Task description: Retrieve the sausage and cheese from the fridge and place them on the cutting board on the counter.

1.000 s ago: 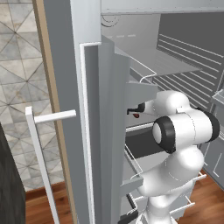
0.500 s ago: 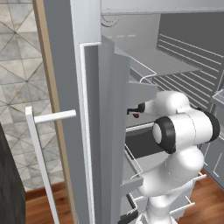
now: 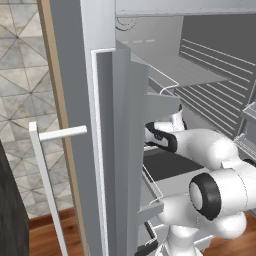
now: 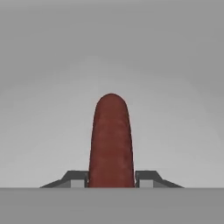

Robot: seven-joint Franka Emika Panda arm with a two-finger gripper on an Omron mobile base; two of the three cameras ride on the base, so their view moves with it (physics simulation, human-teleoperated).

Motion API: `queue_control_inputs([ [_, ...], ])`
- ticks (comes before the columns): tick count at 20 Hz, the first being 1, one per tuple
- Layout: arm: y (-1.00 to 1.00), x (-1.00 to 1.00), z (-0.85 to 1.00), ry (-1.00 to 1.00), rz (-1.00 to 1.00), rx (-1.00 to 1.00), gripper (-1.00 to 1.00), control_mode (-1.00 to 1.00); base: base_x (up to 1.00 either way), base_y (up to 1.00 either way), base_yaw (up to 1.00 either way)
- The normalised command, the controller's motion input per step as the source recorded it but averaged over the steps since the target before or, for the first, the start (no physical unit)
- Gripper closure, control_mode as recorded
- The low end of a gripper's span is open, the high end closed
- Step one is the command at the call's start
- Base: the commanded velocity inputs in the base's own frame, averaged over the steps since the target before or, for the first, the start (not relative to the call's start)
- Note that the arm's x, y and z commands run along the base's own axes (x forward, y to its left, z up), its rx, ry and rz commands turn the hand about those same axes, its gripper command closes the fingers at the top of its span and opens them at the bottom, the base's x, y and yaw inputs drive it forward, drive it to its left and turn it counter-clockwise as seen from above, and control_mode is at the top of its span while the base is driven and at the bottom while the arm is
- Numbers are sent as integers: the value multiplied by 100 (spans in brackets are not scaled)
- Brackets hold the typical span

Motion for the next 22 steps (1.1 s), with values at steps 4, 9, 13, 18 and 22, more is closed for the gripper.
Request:
queue_control_inputs([
  [4, -2, -100, 43, -12, -1, 0, 100, -100, 0, 0, 0],
  [9, -7, -99, 86, 0, 0, 0, 100, -100, 0, 0, 0],
  [13, -13, -98, 84, 3, 0, 0, 100, -100, 0, 0, 0],
  [18, -17, -94, 89, 9, 2, 0, 100, -100, 0, 0, 0],
  [22, -12, -72, 100, 17, 0, 0, 100, -100, 0, 0, 0],
])
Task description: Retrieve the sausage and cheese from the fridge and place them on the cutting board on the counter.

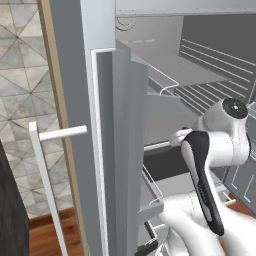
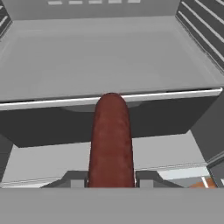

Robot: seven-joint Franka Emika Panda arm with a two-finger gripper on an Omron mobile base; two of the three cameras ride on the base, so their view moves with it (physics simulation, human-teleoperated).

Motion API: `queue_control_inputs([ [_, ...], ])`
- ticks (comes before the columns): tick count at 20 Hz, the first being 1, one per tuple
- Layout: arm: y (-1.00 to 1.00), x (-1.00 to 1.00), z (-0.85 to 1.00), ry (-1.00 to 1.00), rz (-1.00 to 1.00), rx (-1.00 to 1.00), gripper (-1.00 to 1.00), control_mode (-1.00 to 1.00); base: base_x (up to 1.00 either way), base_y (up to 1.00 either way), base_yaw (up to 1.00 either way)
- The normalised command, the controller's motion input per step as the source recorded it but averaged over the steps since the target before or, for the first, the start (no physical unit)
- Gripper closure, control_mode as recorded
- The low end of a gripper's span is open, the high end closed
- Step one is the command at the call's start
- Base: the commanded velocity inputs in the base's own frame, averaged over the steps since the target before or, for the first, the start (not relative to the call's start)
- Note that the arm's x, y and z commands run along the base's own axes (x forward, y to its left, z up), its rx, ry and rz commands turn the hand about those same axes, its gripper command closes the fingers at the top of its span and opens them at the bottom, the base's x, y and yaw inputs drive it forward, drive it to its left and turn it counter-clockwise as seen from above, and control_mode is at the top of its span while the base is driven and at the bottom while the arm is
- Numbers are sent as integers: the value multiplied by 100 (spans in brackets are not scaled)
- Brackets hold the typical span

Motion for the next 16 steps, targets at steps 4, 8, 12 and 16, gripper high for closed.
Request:
queue_control_inputs([
  [4, -1, -73, 95, 21, 0, 0, 100, -100, 0, 0, 0],
  [8, 0, -82, 50, 14, 0, 0, 100, -100, 0, 0, 0],
  [12, 0, -97, 2, 1, -1, 0, 100, -100, 0, 0, 0],
  [16, 0, -84, -1, 0, 0, 0, 100, -100, 0, 0, 0],
])
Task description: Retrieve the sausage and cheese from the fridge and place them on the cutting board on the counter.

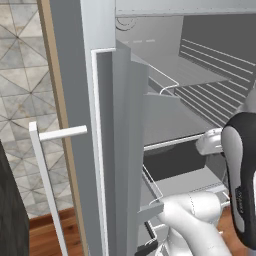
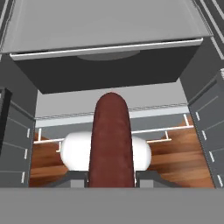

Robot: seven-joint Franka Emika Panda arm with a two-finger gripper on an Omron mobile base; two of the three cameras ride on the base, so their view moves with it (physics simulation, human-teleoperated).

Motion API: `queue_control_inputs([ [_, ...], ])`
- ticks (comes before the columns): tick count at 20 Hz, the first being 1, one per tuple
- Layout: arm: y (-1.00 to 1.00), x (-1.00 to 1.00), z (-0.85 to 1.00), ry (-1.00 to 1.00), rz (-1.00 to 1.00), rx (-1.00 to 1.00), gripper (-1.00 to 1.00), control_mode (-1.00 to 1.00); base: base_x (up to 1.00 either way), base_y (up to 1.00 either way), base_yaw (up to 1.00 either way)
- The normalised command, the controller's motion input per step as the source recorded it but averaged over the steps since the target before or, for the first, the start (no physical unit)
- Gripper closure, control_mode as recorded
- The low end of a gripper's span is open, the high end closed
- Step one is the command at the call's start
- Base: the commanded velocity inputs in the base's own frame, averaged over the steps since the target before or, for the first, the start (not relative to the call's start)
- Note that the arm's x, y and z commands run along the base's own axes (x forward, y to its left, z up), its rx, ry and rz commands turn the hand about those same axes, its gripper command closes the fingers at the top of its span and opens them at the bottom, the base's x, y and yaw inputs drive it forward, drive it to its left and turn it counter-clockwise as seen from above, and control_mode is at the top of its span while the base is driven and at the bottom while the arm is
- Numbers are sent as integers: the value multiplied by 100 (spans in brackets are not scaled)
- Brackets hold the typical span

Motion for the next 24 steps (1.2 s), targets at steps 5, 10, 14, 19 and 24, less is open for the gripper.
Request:
queue_control_inputs([
  [5, 0, -24, 34, 0, 0, 0, 100, -100, 0, 0, 0],
  [10, 0, 13, 10, 3, 0, 0, 100, -100, 0, 0, 0],
  [14, 0, 3, -1, 0, 0, 0, 100, -100, 0, 0, 0],
  [19, 0, 0, -8, -7, 0, 0, 100, 100, -7, 0, 0],
  [24, 0, 0, 0, 0, 0, 0, 100, 100, -74, 0, -6],
])
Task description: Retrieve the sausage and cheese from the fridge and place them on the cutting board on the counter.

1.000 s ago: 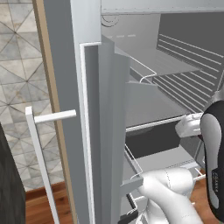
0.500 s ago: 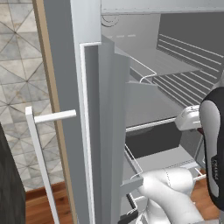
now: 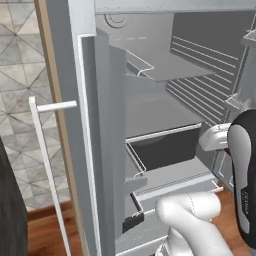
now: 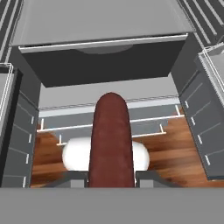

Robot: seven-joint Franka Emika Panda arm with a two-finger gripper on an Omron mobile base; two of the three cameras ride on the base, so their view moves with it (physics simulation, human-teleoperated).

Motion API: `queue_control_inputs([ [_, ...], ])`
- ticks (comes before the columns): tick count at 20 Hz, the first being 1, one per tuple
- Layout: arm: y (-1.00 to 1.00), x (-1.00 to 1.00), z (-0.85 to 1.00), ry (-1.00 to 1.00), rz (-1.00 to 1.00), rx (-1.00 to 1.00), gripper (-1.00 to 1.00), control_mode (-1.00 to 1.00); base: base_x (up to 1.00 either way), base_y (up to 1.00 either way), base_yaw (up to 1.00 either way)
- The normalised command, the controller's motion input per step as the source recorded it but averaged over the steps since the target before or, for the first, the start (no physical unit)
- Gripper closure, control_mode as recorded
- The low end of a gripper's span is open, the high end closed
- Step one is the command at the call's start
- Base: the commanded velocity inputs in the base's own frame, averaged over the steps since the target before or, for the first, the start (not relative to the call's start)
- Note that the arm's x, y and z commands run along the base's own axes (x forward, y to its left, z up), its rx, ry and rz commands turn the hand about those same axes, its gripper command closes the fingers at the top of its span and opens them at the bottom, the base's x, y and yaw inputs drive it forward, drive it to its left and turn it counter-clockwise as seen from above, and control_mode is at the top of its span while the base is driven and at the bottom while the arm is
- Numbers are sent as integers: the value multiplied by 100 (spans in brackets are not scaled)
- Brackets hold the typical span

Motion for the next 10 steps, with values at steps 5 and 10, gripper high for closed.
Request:
queue_control_inputs([
  [5, 0, 0, 0, 0, 0, 0, 100, 100, -100, 0, -24],
  [10, 0, 0, 0, 0, 0, 0, 100, 100, -81, -29, -59],
])
